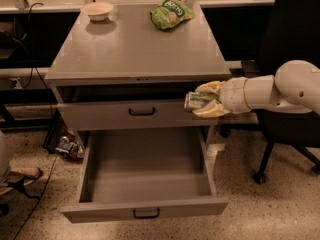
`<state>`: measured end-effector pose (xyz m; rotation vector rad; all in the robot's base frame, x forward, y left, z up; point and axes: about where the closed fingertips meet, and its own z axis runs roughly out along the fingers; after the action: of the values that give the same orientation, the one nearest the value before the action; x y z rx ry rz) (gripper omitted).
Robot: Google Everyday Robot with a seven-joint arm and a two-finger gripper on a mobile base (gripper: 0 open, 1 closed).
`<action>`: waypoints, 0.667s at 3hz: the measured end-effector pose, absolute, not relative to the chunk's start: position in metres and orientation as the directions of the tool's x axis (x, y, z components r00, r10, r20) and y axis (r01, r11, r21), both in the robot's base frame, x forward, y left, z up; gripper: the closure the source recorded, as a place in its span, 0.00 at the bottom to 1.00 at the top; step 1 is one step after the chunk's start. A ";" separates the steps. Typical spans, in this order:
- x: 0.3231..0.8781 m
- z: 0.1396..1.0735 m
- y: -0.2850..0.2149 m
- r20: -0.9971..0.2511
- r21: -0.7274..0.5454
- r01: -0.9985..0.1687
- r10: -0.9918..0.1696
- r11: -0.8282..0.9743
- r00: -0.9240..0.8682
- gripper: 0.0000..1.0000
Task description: Pick green can from middle drawer and place on counter
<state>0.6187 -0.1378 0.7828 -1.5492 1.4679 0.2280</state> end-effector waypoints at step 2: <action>0.628 0.847 -0.179 -0.687 -0.549 -0.807 -0.668 0.220 0.285 1.00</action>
Offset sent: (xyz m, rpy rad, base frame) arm 0.0219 -0.0808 0.1306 0.0175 -0.1534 -0.0663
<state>0.6280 -0.1791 0.8474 -1.4962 1.4317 0.1648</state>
